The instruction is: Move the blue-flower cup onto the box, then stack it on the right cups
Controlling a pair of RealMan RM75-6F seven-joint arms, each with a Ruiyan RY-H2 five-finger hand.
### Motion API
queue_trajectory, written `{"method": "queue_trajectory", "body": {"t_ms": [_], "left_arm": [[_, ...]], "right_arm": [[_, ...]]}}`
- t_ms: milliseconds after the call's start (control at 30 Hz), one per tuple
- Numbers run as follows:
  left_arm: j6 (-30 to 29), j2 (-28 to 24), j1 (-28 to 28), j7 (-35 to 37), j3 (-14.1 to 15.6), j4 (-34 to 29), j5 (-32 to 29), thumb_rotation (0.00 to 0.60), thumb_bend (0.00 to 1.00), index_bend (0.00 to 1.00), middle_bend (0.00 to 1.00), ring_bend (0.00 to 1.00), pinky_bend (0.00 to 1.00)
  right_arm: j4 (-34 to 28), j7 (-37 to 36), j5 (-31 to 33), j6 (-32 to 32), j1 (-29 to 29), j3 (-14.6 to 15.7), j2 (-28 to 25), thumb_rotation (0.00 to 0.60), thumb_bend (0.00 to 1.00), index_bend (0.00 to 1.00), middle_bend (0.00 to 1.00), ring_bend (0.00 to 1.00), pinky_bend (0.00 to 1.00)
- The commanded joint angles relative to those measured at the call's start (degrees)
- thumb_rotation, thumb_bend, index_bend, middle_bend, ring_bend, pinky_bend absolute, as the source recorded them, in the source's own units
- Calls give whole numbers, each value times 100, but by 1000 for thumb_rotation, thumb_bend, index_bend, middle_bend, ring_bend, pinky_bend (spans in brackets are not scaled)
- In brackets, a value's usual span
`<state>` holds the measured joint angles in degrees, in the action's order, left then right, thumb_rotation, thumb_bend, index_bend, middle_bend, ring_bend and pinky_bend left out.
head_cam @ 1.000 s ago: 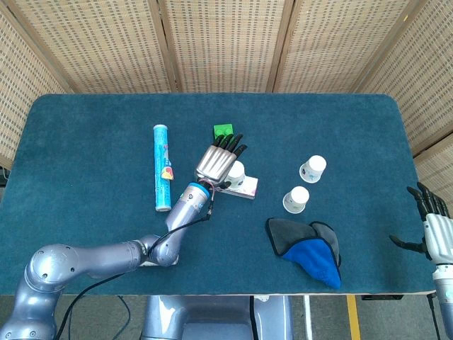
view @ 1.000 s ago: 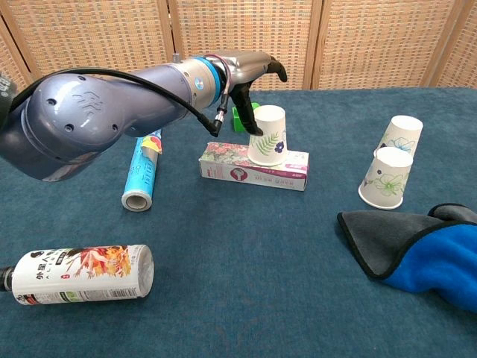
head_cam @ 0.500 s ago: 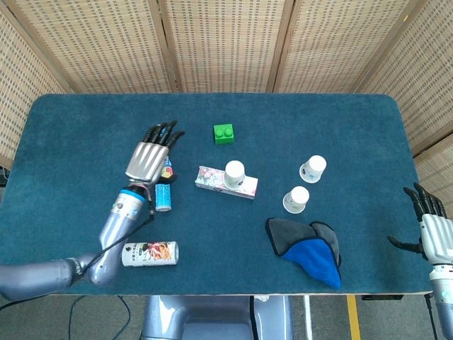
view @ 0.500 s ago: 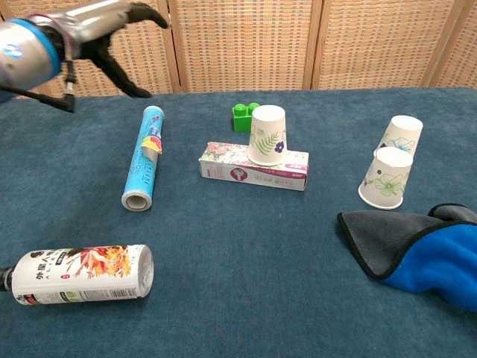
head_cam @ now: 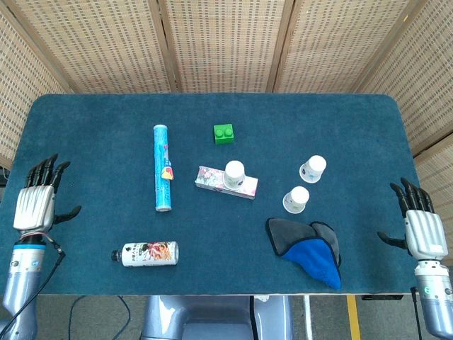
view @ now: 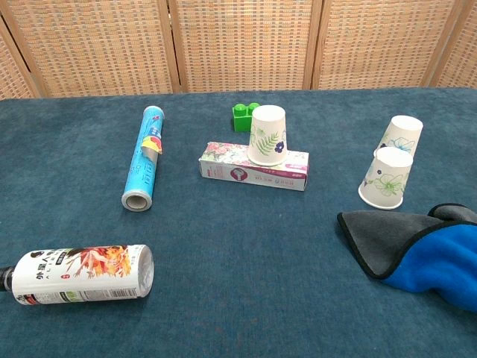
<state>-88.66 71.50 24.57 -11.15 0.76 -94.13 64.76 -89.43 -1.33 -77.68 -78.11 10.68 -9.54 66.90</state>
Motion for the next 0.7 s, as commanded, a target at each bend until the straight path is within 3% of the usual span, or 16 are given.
{"method": "queue_trajectory", "body": {"t_ms": [33,200,333,500,700], "left_arm": [[-92,-14,-216,49,69,153,89,600,198,121,0,0,45],[-88,-25,-457,282,6,344,298,600,199,122,0,0,45],[97,-29,-520,477,-111,445,328,600,198,123,0,0,45],[301,-61,-561,567,-196,475,396,600,198,124,0,0,45],[452,-90,-633,720,-298,504,531,600,198,126,0,0,45]], "right_arm": [[-484,587,-122,38,245,-124,-99,600,83,126,0,0,0],[-1399,2043,25,589,891,-322,-49,600,84,140,0,0,0],[-1918,3189,707,1207,1591,-571,336,600,89,210,0,0,4],[-2045,4138,1719,1549,2340,-858,899,600,94,249,0,0,23],[-1650,5040,2958,1640,3427,-1286,1719,600,132,248,4,0,35]]}}
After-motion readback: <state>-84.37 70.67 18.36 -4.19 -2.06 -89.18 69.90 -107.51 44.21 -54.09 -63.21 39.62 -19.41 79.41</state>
